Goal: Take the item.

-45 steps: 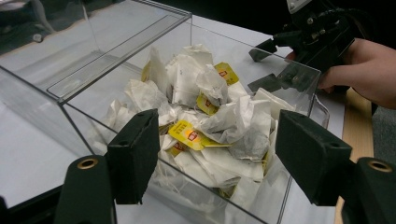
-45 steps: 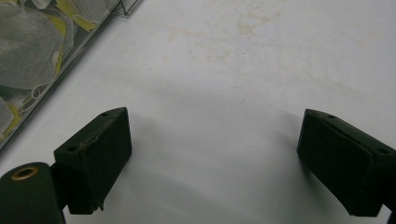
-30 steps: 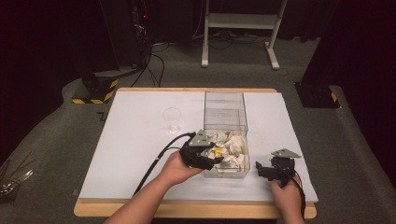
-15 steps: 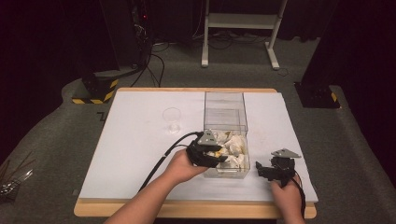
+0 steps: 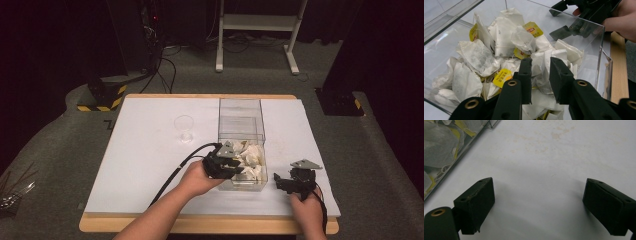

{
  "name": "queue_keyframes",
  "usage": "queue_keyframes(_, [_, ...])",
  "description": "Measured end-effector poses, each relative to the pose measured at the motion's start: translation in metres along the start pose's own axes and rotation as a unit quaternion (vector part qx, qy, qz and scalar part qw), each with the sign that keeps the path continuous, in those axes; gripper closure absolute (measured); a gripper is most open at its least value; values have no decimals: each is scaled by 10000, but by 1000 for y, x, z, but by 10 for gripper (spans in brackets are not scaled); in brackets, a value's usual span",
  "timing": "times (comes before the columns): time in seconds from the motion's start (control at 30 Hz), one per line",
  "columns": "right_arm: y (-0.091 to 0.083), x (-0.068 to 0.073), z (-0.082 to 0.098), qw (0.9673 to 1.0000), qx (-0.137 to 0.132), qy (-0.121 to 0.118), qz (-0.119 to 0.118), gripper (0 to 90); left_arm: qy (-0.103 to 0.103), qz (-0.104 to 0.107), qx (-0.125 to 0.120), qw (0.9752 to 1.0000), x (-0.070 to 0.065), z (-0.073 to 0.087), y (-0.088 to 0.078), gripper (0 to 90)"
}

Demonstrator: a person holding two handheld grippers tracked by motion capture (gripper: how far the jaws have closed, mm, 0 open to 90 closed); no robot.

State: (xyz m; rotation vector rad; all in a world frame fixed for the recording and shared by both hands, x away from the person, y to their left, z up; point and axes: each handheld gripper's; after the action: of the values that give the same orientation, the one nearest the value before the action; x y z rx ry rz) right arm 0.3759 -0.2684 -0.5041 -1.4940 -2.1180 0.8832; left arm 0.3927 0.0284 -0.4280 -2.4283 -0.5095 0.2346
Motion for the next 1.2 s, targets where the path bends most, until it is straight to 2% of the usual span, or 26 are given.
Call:
queue_keyframes(0.27, [0,0,0,10000,1,4,-2,108,19,94,261,9996,1,-4,5,748])
queue_keyframes(0.7, [0,0,0,10000,-4,-5,-3,110,-152,170,274,9994,1,-4,5,886])
queue_keyframes(0.87, [0,0,0,10000,-6,-6,-4,110,-202,191,169,9995,1,-2,3,895])
queue_keyframes(0.9, [0,0,0,10000,-5,-6,-4,111,-203,175,81,9996,1,-1,1,896])
queue_keyframes(1.07, [0,0,0,10000,-6,-7,-5,111,-166,106,-62,9998,-2,2,-4,898])
queue_keyframes(1.2, [0,0,0,10000,-6,-6,-4,111,-225,108,-236,9994,-2,5,-8,899])
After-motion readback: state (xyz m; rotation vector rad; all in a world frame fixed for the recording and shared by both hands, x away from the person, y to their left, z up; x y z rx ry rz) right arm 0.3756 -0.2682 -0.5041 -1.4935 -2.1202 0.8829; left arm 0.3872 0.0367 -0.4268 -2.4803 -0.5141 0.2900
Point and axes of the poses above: each handheld gripper's, and its own axes: y roughly forward along the jaws, z roughly out of its underside, x roughly to its left, and after that the axes turned 1 degree about -x, right-handed
